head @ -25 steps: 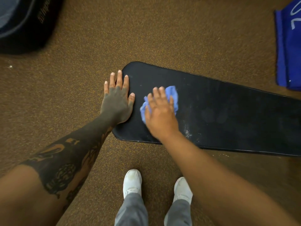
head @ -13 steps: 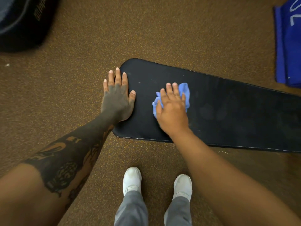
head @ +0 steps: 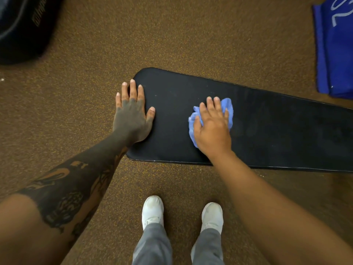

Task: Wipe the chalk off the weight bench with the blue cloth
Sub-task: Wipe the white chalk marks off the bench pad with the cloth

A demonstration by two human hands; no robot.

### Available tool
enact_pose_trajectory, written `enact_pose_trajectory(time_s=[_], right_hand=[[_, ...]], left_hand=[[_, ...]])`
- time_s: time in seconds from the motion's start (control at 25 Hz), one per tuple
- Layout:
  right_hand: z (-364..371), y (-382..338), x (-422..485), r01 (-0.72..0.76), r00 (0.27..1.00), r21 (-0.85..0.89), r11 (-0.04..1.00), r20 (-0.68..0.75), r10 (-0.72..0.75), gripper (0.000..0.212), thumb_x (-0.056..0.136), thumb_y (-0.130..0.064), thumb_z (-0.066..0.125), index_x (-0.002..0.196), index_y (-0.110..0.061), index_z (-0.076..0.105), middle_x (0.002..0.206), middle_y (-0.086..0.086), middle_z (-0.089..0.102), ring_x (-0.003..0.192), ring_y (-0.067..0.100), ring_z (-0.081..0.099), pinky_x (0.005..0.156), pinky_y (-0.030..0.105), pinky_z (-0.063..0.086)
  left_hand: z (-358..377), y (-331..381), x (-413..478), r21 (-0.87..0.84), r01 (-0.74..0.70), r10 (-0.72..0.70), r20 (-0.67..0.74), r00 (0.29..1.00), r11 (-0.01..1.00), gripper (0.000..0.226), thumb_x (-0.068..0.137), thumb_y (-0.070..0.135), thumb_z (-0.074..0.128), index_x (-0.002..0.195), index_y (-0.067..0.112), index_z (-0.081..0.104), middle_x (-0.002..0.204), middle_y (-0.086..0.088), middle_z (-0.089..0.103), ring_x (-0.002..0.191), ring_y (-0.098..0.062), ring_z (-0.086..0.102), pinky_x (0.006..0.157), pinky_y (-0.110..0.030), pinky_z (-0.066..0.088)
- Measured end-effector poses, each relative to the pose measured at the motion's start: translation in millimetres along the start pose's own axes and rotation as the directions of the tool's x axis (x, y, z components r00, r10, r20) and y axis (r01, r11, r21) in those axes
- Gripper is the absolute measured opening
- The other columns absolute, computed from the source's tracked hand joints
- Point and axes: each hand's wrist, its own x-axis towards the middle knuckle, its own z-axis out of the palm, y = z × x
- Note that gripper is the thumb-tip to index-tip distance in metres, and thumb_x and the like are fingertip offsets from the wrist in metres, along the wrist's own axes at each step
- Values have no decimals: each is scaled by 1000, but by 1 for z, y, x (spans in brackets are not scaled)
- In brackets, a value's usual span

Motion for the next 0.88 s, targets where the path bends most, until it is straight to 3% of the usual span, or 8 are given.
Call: enact_pose_trajectory(time_s=[0.12, 0.24, 0.4, 0.56, 0.68, 0.8, 0.88], right_hand=[[4, -23, -27, 126, 992, 56, 991, 18, -127, 48, 94, -28, 38, 133, -5, 53, 147, 15, 43, 142, 29, 29, 116, 51, 19], [-9, -2, -75, 272, 958, 78, 959, 72, -277, 45, 97, -27, 43, 138, -7, 49, 149, 12, 40, 144, 24, 24, 117, 49, 20], [-22, 39, -60, 70, 998, 52, 996, 0, -70, 49, 96, -30, 37, 136, -5, 50, 150, 13, 39, 144, 25, 24, 117, 48, 20], [-6, 18, 7, -119, 993, 24, 993, -7, 119, 54, 94, -30, 31, 136, -2, 50, 150, 17, 37, 144, 30, 24, 116, 47, 12], [5, -16, -2, 71, 997, 81, 994, 10, -73, 51, 91, -27, 35, 130, 0, 55, 145, 19, 45, 139, 35, 34, 111, 55, 22], [-3, -10, -42, 360, 926, 79, 929, 92, -367, 48, 91, -27, 39, 130, -3, 56, 144, 16, 47, 138, 30, 36, 112, 54, 29], [-9, 11, -43, 399, 910, 85, 913, 87, -406, 46, 92, -27, 43, 130, -5, 56, 144, 13, 47, 139, 26, 35, 111, 54, 31]], left_hand=[[0, 5, -1, -18, 1, -1, -6, 1000, 1000, 73, 97, 47, 27, 153, 5, 5, 162, -17, -3, 149, -33, -8, 121, -50, 1], [1, 5, -3, -19, -2, 1, -13, 1000, 1000, 73, 98, 47, 27, 153, 4, 6, 162, -17, -2, 149, -33, -8, 121, -50, 2], [1, 6, -3, -22, 1, -1, -10, 1000, 1000, 74, 98, 47, 28, 153, 3, 6, 162, -18, -1, 149, -33, -7, 121, -50, 2], [2, 7, -4, -16, -5, 5, -14, 1000, 1000, 74, 98, 47, 28, 153, 3, 6, 162, -18, -1, 149, -34, -8, 121, -49, 2], [2, 7, -3, -25, -3, 2, -12, 1000, 1000, 73, 98, 46, 29, 153, 3, 6, 162, -18, -1, 149, -34, -7, 121, -49, 3], [1, 7, -3, -36, -2, 2, -4, 1000, 999, 73, 98, 45, 30, 153, 3, 6, 162, -17, -1, 149, -32, -7, 121, -48, 3], [0, 6, -3, -29, -2, 2, 0, 1000, 1000, 73, 98, 46, 29, 153, 4, 5, 162, -17, -2, 150, -32, -7, 121, -48, 2]])
